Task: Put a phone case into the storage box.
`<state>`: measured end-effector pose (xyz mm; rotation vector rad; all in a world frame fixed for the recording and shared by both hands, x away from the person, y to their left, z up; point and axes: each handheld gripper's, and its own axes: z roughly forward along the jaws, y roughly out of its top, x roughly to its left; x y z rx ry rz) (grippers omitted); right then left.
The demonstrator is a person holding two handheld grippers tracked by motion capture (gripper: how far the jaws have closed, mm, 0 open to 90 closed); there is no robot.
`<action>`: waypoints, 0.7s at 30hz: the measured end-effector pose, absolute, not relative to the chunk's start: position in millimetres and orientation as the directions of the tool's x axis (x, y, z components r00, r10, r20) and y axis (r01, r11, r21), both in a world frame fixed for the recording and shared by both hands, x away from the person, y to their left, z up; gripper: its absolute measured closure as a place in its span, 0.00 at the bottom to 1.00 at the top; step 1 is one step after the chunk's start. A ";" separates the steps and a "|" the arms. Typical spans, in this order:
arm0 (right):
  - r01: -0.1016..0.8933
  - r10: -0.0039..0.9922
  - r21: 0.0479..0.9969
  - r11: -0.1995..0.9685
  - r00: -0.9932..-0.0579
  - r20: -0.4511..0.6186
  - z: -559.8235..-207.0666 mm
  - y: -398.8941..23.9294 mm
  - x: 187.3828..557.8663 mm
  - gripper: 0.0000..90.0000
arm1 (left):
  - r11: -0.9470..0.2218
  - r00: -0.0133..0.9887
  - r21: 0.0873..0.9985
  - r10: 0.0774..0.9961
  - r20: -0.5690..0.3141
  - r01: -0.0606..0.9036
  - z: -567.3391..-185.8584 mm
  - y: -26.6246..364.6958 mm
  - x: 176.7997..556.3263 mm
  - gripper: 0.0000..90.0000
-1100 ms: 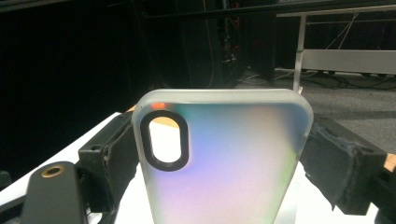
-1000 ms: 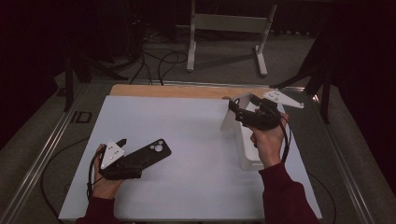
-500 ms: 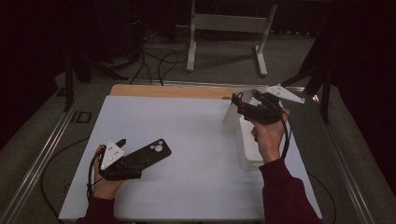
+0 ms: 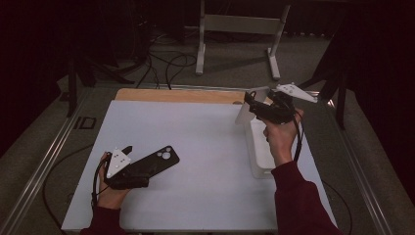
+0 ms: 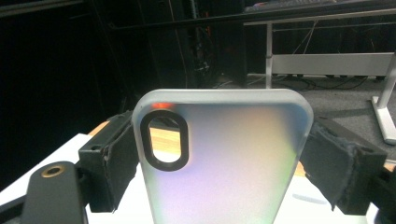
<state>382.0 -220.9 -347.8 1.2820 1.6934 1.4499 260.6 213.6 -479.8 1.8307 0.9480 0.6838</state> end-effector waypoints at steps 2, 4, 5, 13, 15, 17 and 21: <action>0.300 0.910 0.953 -0.042 -0.383 0.161 -347.6 -220.9 383.1 0.19 | -0.267 0.546 0.910 0.836 0.055 0.316 -479.7 213.6 260.5 0.00; 0.299 0.913 0.954 -0.039 -0.378 0.156 -347.6 -220.5 385.3 0.19 | -0.267 0.544 0.911 0.837 0.056 0.316 -479.6 213.7 260.3 0.00; 0.297 0.914 0.954 -0.034 -0.377 0.150 -347.7 -220.6 386.6 0.19 | -0.265 0.544 0.911 0.837 0.055 0.315 -479.6 213.6 260.3 0.00; 0.297 0.925 0.955 -0.021 -0.356 0.131 -348.2 -222.3 398.2 0.19 | -0.266 0.547 0.911 0.836 0.056 0.315 -479.5 213.0 259.9 0.00; 0.296 0.927 0.955 -0.016 -0.353 0.125 -348.8 -223.3 400.5 0.19 | -0.266 0.546 0.911 0.836 0.056 0.314 -479.4 213.0 259.9 0.00; 0.301 0.930 0.953 -0.022 -0.344 0.130 -349.5 -224.2 402.8 0.19 | -0.266 0.546 0.911 0.836 0.056 0.314 -479.4 213.0 259.8 0.00; 0.304 0.936 0.952 -0.020 -0.328 0.124 -352.5 -227.0 409.7 0.19 | -0.268 0.547 0.911 0.835 0.057 0.314 -479.7 212.3 259.8 0.00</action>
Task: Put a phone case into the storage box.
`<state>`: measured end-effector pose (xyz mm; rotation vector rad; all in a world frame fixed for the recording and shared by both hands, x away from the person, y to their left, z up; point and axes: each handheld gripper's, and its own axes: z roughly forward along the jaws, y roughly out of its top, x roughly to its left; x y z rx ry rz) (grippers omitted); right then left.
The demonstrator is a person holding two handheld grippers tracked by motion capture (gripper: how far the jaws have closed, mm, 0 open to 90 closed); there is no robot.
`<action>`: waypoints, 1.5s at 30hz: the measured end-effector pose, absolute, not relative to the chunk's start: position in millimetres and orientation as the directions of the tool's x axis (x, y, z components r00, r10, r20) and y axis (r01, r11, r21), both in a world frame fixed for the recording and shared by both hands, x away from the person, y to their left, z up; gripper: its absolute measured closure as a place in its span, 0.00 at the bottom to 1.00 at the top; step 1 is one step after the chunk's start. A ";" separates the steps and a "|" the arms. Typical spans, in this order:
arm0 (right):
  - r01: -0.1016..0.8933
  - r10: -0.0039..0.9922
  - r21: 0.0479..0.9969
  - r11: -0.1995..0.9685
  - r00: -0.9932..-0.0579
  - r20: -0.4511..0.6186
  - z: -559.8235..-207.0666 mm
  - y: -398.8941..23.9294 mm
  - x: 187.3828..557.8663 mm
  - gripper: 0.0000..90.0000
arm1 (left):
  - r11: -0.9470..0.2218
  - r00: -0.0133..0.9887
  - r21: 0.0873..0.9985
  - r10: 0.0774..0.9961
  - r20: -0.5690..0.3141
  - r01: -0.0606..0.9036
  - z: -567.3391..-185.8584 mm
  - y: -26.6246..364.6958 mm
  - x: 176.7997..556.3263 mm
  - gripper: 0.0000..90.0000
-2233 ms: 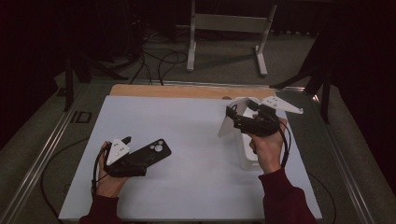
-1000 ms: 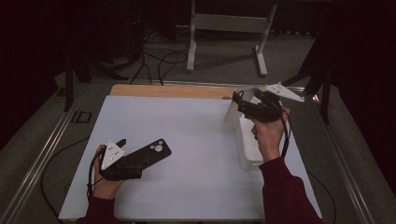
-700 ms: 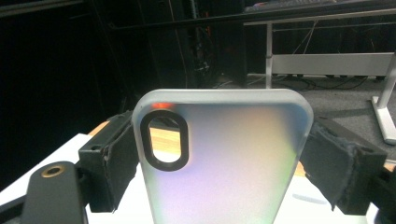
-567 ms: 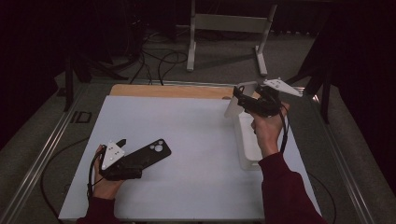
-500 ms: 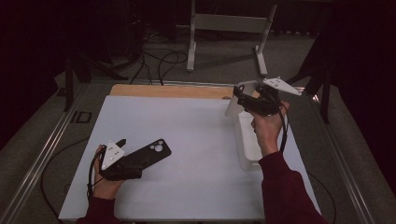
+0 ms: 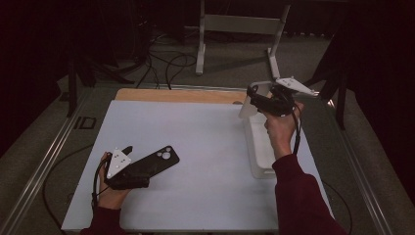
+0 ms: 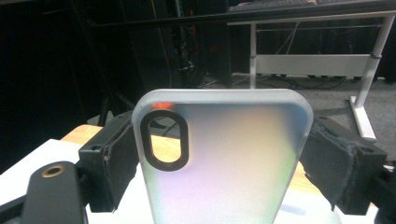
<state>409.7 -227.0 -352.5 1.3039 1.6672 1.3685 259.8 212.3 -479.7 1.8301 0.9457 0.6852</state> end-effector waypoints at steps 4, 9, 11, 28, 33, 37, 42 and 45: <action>0.311 0.942 0.950 -0.019 -0.314 0.122 -355.3 -228.9 414.0 0.19 | -0.268 0.547 0.911 0.835 0.057 0.315 -479.6 212.5 259.7 0.00; 0.317 0.947 0.948 -0.020 -0.298 0.120 -357.8 -231.5 418.1 0.19 | -0.272 0.549 0.910 0.834 0.060 0.314 -479.8 211.8 259.6 0.00; 0.322 0.949 0.946 -0.026 -0.288 0.124 -359.1 -232.9 420.2 0.19 | -0.273 0.550 0.910 0.833 0.061 0.313 -479.7 211.6 259.4 0.00; 0.337 0.968 0.940 -0.041 -0.219 0.120 -363.1 -244.1 437.4 0.19 | -0.270 0.550 0.911 0.833 0.059 0.311 -479.4 211.3 258.9 0.00; 0.340 0.974 0.940 -0.036 -0.199 0.109 -363.5 -245.9 441.1 0.19 | -0.270 0.550 0.912 0.833 0.059 0.310 -479.2 211.5 258.8 0.00; 0.349 0.978 0.936 -0.041 -0.180 0.110 -366.4 -248.1 443.8 0.19 | -0.268 0.548 0.912 0.834 0.059 0.310 -479.1 211.7 258.7 0.00; 0.358 0.981 0.933 -0.041 -0.162 0.106 -369.6 -250.9 447.2 0.19 | -0.264 0.547 0.914 0.835 0.057 0.309 -479.2 212.1 258.9 0.00; 0.364 0.983 0.931 -0.035 -0.154 0.097 -371.6 -252.3 449.2 0.19 | -0.262 0.546 0.915 0.836 0.056 0.308 -478.9 212.4 258.6 0.00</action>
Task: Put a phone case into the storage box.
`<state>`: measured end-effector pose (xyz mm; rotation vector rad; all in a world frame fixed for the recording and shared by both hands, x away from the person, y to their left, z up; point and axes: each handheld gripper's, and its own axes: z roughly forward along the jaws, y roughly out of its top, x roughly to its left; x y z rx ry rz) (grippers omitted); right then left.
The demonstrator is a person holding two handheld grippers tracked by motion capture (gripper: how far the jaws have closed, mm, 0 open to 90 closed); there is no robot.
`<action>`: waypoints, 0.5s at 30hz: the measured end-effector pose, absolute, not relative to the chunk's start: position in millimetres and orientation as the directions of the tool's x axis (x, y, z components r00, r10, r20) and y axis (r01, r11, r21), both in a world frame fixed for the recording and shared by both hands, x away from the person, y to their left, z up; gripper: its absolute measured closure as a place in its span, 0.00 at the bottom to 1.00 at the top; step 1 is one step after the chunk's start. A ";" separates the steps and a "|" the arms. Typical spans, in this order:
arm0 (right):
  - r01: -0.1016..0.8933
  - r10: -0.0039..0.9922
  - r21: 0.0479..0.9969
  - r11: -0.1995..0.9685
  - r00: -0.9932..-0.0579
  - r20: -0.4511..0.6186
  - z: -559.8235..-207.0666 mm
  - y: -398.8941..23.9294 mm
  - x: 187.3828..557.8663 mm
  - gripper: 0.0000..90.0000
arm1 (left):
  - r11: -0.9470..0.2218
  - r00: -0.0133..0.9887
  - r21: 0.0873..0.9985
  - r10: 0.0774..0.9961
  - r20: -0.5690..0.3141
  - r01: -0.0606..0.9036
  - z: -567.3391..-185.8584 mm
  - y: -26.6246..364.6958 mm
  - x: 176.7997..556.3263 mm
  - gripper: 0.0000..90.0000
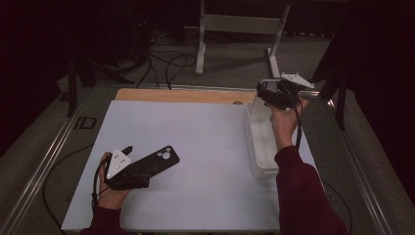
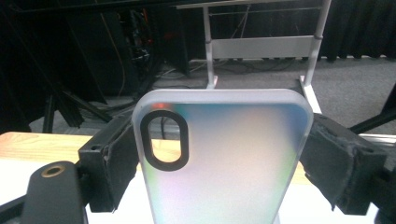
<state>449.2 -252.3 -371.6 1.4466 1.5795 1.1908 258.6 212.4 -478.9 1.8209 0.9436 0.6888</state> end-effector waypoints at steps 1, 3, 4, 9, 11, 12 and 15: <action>0.368 0.984 0.929 -0.042 -0.145 0.102 -372.4 -252.9 450.0 0.19 | -0.262 0.545 0.915 0.837 0.056 0.308 -478.9 212.5 258.6 0.00; 0.371 0.985 0.928 -0.039 -0.140 0.097 -373.8 -253.5 451.2 0.19 | -0.262 0.545 0.915 0.837 0.056 0.308 -478.7 212.8 258.6 0.00; 0.372 0.986 0.928 -0.034 -0.139 0.092 -374.3 -253.6 451.6 0.19 | -0.261 0.544 0.915 0.837 0.056 0.308 -478.7 212.9 258.6 0.00; 0.385 0.988 0.922 -0.028 -0.132 0.085 -379.3 -253.7 455.3 0.19 | -0.256 0.542 0.917 0.839 0.054 0.305 -478.1 213.6 258.2 0.00; 0.391 0.989 0.920 -0.030 -0.124 0.085 -381.3 -253.0 456.3 0.19 | -0.257 0.542 0.918 0.838 0.055 0.304 -477.8 213.7 258.0 0.00; 0.395 0.989 0.918 -0.032 -0.121 0.086 -382.3 -253.0 456.9 0.19 | -0.258 0.543 0.917 0.838 0.057 0.303 -477.7 213.8 257.8 0.00; 0.403 0.989 0.915 -0.033 -0.116 0.087 -385.5 -252.4 459.0 0.19 | -0.254 0.541 0.919 0.839 0.054 0.302 -477.4 214.1 257.6 0.00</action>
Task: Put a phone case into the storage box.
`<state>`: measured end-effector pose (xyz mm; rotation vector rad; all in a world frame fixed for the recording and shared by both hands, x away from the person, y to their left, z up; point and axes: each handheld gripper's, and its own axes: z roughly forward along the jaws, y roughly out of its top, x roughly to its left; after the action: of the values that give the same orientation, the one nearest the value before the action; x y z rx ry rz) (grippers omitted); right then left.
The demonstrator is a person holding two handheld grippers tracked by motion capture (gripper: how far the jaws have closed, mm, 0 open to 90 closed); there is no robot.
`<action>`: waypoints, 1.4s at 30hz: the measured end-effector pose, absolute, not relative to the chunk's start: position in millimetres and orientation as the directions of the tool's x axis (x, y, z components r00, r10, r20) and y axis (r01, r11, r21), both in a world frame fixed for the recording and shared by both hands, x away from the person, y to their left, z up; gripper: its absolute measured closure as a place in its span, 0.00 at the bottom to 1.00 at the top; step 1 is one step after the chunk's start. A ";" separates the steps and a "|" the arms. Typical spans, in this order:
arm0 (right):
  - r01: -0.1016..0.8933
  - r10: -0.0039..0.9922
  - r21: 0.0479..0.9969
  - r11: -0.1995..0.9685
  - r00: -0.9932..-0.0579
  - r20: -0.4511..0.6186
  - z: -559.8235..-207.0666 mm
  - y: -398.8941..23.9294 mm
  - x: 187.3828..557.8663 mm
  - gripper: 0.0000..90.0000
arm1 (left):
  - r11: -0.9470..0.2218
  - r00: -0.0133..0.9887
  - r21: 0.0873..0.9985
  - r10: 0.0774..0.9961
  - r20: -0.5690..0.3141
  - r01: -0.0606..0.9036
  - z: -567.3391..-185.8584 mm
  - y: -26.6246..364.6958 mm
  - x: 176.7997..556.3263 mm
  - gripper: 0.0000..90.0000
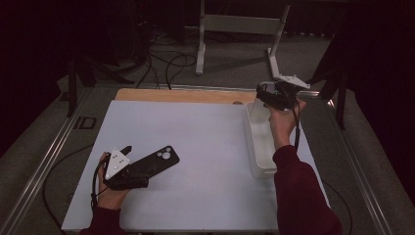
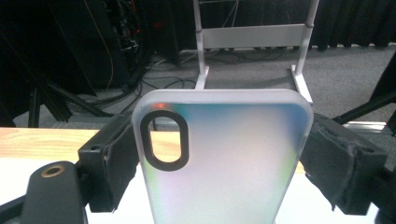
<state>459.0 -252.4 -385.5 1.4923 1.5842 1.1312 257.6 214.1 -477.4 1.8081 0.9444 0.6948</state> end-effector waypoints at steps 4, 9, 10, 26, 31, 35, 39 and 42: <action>0.421 0.991 0.906 -0.040 -0.101 0.091 -391.2 -252.2 461.7 0.19 | -0.248 0.538 0.921 0.841 0.051 0.299 -477.0 214.9 257.4 0.00; 0.430 0.991 0.902 -0.048 -0.092 0.096 -395.1 -252.0 462.5 0.19 | -0.249 0.537 0.922 0.842 0.054 0.297 -476.6 215.0 256.9 0.00; 0.430 0.991 0.902 -0.049 -0.091 0.098 -395.4 -252.0 462.6 0.19 | -0.247 0.537 0.922 0.842 0.053 0.297 -476.6 215.0 256.7 0.00; 0.470 0.993 0.882 -0.046 -0.077 0.092 -410.9 -249.5 469.0 0.19 | -0.242 0.533 0.925 0.845 0.052 0.293 -475.2 215.9 255.4 0.00; 0.478 0.993 0.877 -0.036 -0.079 0.083 -413.9 -247.2 470.5 0.19 | -0.240 0.533 0.926 0.844 0.051 0.290 -474.8 216.5 255.1 0.00; 0.484 0.995 0.874 -0.034 -0.071 0.077 -417.0 -247.7 471.5 0.18 | -0.235 0.531 0.928 0.846 0.049 0.289 -474.4 217.1 254.8 0.00; 0.490 0.995 0.871 -0.028 -0.074 0.073 -419.3 -248.6 472.1 0.19 | -0.235 0.532 0.928 0.846 0.048 0.289 -474.4 216.8 254.7 0.00; 0.498 0.994 0.867 -0.024 -0.078 0.072 -421.7 -249.1 473.1 0.18 | -0.235 0.532 0.928 0.845 0.048 0.289 -474.5 216.7 254.6 0.00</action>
<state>473.1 -249.1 -421.7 1.5781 1.6369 1.0258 254.6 216.7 -474.5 1.7816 0.9463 0.7032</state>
